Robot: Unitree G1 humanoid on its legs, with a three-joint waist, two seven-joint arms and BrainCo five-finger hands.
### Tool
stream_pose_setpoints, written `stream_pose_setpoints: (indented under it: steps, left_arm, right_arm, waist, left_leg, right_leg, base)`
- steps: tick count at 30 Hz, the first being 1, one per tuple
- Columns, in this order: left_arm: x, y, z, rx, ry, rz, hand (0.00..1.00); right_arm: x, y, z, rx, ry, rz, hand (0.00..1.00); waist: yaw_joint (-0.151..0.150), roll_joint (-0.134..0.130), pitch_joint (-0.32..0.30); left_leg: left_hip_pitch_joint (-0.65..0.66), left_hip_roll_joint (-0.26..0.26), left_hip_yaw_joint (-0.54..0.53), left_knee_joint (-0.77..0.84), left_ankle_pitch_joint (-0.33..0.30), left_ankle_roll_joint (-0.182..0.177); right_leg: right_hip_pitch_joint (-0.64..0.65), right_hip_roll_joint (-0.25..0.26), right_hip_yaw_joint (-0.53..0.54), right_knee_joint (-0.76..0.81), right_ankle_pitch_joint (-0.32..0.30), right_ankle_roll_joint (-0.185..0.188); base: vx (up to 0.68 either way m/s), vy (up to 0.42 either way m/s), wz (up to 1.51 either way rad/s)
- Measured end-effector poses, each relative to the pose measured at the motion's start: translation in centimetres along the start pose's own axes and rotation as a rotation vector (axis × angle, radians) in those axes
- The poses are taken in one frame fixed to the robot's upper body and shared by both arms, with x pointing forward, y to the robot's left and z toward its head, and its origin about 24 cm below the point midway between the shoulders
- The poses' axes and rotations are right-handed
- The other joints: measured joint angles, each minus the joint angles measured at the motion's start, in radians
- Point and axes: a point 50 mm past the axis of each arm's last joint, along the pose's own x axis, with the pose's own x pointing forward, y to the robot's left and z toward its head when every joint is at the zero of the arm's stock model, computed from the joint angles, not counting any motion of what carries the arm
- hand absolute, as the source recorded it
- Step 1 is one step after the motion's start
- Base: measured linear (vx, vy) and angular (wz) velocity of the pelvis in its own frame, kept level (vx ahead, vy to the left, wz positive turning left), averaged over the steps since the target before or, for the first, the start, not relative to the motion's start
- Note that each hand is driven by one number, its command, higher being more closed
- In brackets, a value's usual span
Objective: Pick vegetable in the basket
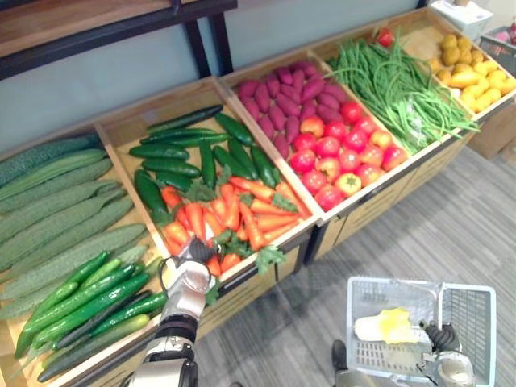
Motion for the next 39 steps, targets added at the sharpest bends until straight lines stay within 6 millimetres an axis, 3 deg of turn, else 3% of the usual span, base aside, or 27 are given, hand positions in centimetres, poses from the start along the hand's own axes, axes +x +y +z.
stream_pose_setpoints:
  steps: [10,20,26,27,33,39]
  left_arm:
    - [-0.4,-0.3,-0.2,0.013,-0.004,-0.011,1.0]
    - [-1.4,3.5,3.0,-0.014,-0.171,0.167,1.0]
    - [-1.9,4.3,3.7,0.018,-0.215,0.213,1.0]
    - [-2.0,4.4,3.8,0.021,-0.218,0.218,0.0]
    - [-2.3,4.2,3.6,0.037,-0.229,0.21,0.0]
    - [-2.9,2.1,1.7,-0.154,-0.177,0.029,0.0]
  right_arm:
    - [-0.2,-0.1,-0.3,-0.004,0.005,0.0,1.0]
    - [-0.4,-0.2,-0.8,-0.011,0.018,-0.005,1.0]
    - [-0.3,-0.2,-0.7,-0.014,0.014,-0.004,1.0]
    - [-0.3,-0.2,-0.6,-0.014,0.013,-0.004,1.0]
    - [-0.3,-0.2,-0.6,-0.014,0.013,-0.003,1.0]
    - [-0.3,-0.2,-0.7,-0.011,0.015,-0.003,1.0]
  waist:
    - [-0.006,-0.002,0.002]
    - [0.021,0.008,-0.004]
    - [0.021,0.01,-0.008]
    - [0.022,0.01,-0.008]
    - [0.02,0.008,-0.027]
    - [0.022,0.006,-0.033]
  left_leg:
    - [0.0,0.003,-0.003,0.027,-0.014,0.0]
    - [-0.003,0.008,-0.031,0.04,-0.011,0.003]
    - [-0.009,0.008,-0.052,0.037,0.002,0.005]
    - [-0.011,0.008,-0.054,0.036,0.004,0.005]
    - [-0.017,0.008,-0.062,0.019,0.021,0.005]
    - [-0.019,0.007,-0.063,0.017,0.021,0.005]
  right_leg:
    - [0.01,-0.003,-0.003,0.002,-0.003,-0.003]
    - [0.018,-0.006,-0.03,0.029,-0.008,-0.009]
    - [0.02,-0.007,-0.046,0.034,-0.009,-0.01]
    - [0.019,-0.007,-0.048,0.034,-0.009,-0.01]
    - [0.012,-0.005,-0.057,0.033,-0.009,-0.01]
    - [0.013,-0.005,-0.057,0.025,-0.006,-0.007]
  base:
    - [0.0,-0.003,0.01]
    - [-0.01,-0.007,0.06]
    - [-0.03,-0.017,0.07]
    - [-0.04,-0.022,0.08]
    - [-0.01,-0.016,0.04]
    - [0.0,0.0,0.0]
